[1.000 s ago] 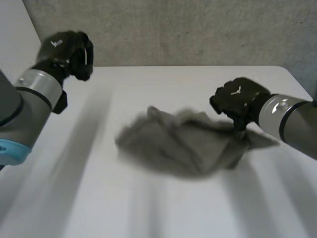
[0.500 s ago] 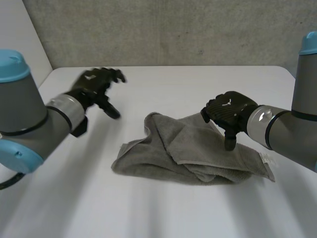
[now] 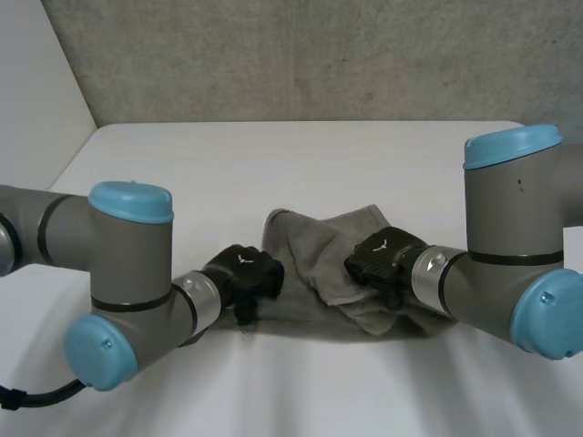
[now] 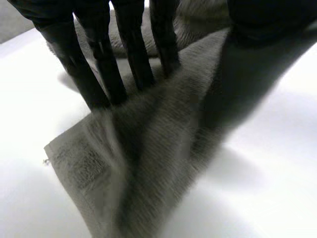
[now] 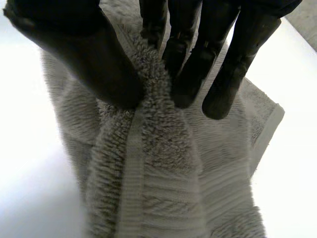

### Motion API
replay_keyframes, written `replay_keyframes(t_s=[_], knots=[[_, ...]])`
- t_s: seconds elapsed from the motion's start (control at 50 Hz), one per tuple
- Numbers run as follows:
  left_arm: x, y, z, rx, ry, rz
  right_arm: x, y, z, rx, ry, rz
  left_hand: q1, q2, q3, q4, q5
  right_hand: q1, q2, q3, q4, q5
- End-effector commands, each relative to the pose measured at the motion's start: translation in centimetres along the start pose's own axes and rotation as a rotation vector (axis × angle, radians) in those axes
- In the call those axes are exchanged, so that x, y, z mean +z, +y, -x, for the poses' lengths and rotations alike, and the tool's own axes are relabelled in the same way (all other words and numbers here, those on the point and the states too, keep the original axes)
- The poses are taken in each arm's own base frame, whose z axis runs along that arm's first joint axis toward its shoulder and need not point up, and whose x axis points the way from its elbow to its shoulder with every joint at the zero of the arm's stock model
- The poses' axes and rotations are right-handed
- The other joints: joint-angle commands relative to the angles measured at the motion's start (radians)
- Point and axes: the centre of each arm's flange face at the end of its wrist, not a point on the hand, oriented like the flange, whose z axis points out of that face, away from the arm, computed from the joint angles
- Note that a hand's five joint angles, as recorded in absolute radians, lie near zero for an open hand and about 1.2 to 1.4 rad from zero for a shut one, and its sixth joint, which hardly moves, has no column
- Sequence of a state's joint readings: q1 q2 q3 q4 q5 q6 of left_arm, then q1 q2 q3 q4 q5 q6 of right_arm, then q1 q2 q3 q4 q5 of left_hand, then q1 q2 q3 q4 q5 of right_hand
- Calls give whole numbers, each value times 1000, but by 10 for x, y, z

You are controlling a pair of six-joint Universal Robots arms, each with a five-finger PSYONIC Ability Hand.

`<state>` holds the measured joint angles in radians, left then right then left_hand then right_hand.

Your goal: Fold the towel.

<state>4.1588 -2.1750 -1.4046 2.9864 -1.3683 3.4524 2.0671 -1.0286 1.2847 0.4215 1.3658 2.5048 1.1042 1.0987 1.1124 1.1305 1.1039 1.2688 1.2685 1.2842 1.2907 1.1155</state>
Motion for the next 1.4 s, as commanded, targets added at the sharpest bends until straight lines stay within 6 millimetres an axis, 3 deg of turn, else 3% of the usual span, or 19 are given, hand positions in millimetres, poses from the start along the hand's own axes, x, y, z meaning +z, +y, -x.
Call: replay_keyframes(t_s=[0.02,0.06,0.24,0.28,0.48,0.52,0.56,0.66,0.78,0.88,1.04,1.06,1.08,1.1,1.12,1.14,1.26,1.3,1.4], knots=[[-3,-11,7,4,-76,-45,-10,-22,-21,-7,124,-130,292,298,284,266,118,127,128,112,106,106],[-11,-28,12,15,-107,-130,-20,-31,-25,-3,149,-170,292,298,284,266,118,127,128,112,106,106],[-38,-66,40,23,-255,-307,-59,-62,-38,4,219,-294,292,298,284,266,118,127,128,112,106,106],[-53,-81,57,19,-318,-361,-72,-66,-41,-14,234,-299,292,298,284,266,118,127,128,112,106,106],[-66,-96,106,5,-440,-410,-90,-43,-25,-122,61,-102,292,298,284,266,118,127,128,112,106,106],[-64,-97,112,4,-449,-414,-89,-42,-22,-118,29,-102,292,298,284,266,118,114,114,98,92,93],[-59,-95,117,0,-456,-406,-86,-41,-18,-108,-13,-113,292,298,284,266,118,-222,-221,-237,-244,-243],[-30,-72,138,-30,-473,-330,-74,-35,-16,-77,-50,-98,292,298,284,266,118,-458,-458,-474,-480,-480],[-16,-60,150,-42,-490,-306,-53,-26,-10,-48,-82,-75,292,298,284,266,118,-462,-461,-477,-483,-483],[-13,-52,175,-64,-548,-321,-27,-18,-9,34,-63,-90,292,298,284,266,118,-371,-371,-386,-393,-392],[-15,-50,198,-73,-617,-364,-15,-17,11,34,-93,-76,292,298,284,266,118,-265,-264,-280,-287,-286],[-15,-50,198,-73,-617,-364,-15,-17,11,34,-93,-76,292,298,284,266,118,-265,-265,-280,-287,-286],[-16,-49,198,-83,-614,-364,-16,-17,13,31,-92,-74,-10,-4,-18,-36,-184,-282,-282,-298,-304,-304],[-16,-49,198,-83,-614,-364,-16,-17,13,30,-89,-72,-13,-7,-21,-39,-187,-303,-303,-318,-325,-324],[-17,-48,197,-96,-609,-364,-16,-17,13,30,-89,-72,-481,-475,-489,-507,-655,-303,-303,-318,-325,-324],[-19,-51,196,-104,-607,-372,-18,-18,13,28,-85,-72,-805,-800,-813,-832,-979,-341,-341,-356,-363,-362],[-33,-61,181,-110,-577,-379,-34,-29,9,19,-53,-111,-911,-906,-919,-938,-1085,-520,-520,-535,-542,-541],[-52,-72,166,-100,-565,-395,-38,-30,10,17,-52,-119,-911,-906,-919,-938,-1085,-558,-558,-573,-580,-579],[-69,-63,144,-100,-538,-370,-45,-22,19,19,-67,-117,-891,-885,-899,-917,-1065,-629,-629,-644,-651,-650]])
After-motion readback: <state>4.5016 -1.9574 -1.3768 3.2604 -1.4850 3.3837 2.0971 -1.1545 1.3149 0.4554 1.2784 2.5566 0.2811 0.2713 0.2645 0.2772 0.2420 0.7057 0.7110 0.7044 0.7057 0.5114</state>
